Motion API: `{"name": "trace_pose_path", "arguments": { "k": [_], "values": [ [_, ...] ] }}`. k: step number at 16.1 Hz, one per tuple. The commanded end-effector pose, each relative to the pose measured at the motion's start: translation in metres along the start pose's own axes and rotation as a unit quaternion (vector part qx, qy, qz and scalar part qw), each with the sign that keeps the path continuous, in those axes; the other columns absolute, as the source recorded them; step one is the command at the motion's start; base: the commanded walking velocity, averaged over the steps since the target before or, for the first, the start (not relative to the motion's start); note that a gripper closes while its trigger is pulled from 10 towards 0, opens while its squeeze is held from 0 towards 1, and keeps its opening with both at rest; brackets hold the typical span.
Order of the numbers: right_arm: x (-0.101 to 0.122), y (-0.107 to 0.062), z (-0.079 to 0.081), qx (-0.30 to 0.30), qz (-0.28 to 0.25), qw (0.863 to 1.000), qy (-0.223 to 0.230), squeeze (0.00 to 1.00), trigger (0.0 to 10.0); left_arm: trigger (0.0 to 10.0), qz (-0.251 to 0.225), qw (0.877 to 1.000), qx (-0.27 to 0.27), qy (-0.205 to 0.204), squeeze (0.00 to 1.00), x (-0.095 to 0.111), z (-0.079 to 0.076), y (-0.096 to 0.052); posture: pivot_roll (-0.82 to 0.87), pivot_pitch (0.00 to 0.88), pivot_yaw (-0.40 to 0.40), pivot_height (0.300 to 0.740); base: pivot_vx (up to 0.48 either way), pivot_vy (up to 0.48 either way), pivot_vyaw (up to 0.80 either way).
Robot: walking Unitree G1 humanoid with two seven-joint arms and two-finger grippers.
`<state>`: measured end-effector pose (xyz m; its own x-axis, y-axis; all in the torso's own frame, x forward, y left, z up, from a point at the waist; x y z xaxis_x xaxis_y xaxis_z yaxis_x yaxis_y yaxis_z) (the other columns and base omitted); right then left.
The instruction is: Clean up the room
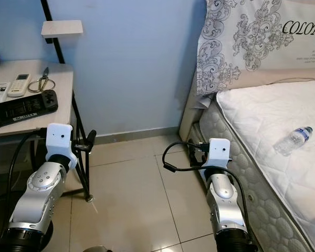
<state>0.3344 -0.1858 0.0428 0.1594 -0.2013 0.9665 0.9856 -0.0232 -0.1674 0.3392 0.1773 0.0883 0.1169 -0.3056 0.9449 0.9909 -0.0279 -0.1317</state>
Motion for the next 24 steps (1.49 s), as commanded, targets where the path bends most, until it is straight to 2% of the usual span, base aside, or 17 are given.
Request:
{"name": "trace_pose_path", "arguments": {
  "k": [1,4,5,6,7,12,15,17,19,22,24],
  "values": [
    [-0.023,-0.022,0.043,0.074,0.056,0.995,0.038,0.00,10.0,10.0,-0.086,0.984,-0.149,-0.054,0.00,0.034,-0.069,0.007,-0.05,0.000,-0.023,0.740,0.000,0.000,0.00],
    [-0.023,-0.022,0.043,0.074,0.056,0.995,0.038,0.00,10.0,10.0,-0.086,0.984,-0.149,-0.054,0.00,0.034,-0.069,0.007,-0.05,0.000,-0.023,0.740,0.000,0.000,0.00],
    [-0.026,-0.023,0.047,0.079,0.062,0.994,0.036,0.00,10.0,10.0,-0.069,0.987,-0.130,-0.061,0.00,0.027,-0.061,0.008,-0.04,0.000,-0.030,0.740,0.000,0.000,0.00],
    [-0.016,-0.022,0.036,0.062,0.027,0.996,0.059,0.00,10.0,10.0,-0.018,0.989,-0.089,-0.114,0.00,0.012,-0.034,0.013,-0.07,0.000,0.055,0.740,0.000,0.000,0.00],
    [-0.009,-0.021,0.029,0.048,0.006,0.996,0.070,0.00,10.0,10.0,-0.009,0.988,-0.081,-0.131,0.00,0.011,-0.026,0.015,-0.07,0.000,0.055,0.740,0.000,0.000,0.00],
    [-0.005,-0.014,0.027,0.044,0.012,0.997,0.055,0.00,10.0,10.0,-0.043,0.991,-0.103,-0.067,0.00,0.020,-0.036,0.018,-0.06,0.000,0.043,0.740,0.000,0.000,-0.15],
    [-0.009,-0.018,0.023,0.048,0.017,0.998,0.029,0.00,10.0,10.0,-0.020,0.991,-0.102,-0.089,0.00,0.003,-0.034,0.008,-0.05,0.000,0.022,0.740,0.000,0.000,-0.73],
    [-0.011,-0.018,0.022,0.059,0.026,0.998,0.009,0.00,10.0,10.0,-0.019,0.992,-0.099,-0.079,0.00,-0.001,-0.034,0.006,-0.04,0.000,-0.003,0.740,0.000,0.000,-0.70],
    [-0.005,-0.014,0.018,0.057,0.020,0.998,-0.003,0.00,10.0,10.0,-0.036,0.993,-0.093,-0.064,0.00,0.008,-0.034,0.011,-0.04,0.000,-0.015,0.740,0.000,0.000,-0.68],
    [0.001,-0.014,0.012,0.038,0.003,0.999,-0.011,0.00,10.0,10.0,-0.042,0.993,-0.102,-0.044,0.00,0.009,-0.040,0.011,-0.04,0.000,-0.020,0.740,0.000,0.136,-0.68],
    [0.000,-0.013,0.015,0.042,0.000,0.999,-0.015,0.00,10.0,10.0,-0.066,0.990,-0.119,-0.034,0.00,0.022,-0.046,0.014,-0.05,0.000,-0.012,0.740,0.373,0.178,-0.69]
  ]
}}
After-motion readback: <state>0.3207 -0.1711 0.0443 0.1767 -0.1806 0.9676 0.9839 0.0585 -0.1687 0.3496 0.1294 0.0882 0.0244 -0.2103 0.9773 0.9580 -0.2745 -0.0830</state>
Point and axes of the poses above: a point about 5 cm out from each wrist's last joint towards the gripper, its own y axis pointing out of the wrist towards the gripper, its own x axis along the axis of the wrist's last joint, z = x × y, the point moved 5 cm from there along y, pointing out of the wrist towards the gripper, and after that the axes turned 11 degrees about y, right-handed, at the moved point
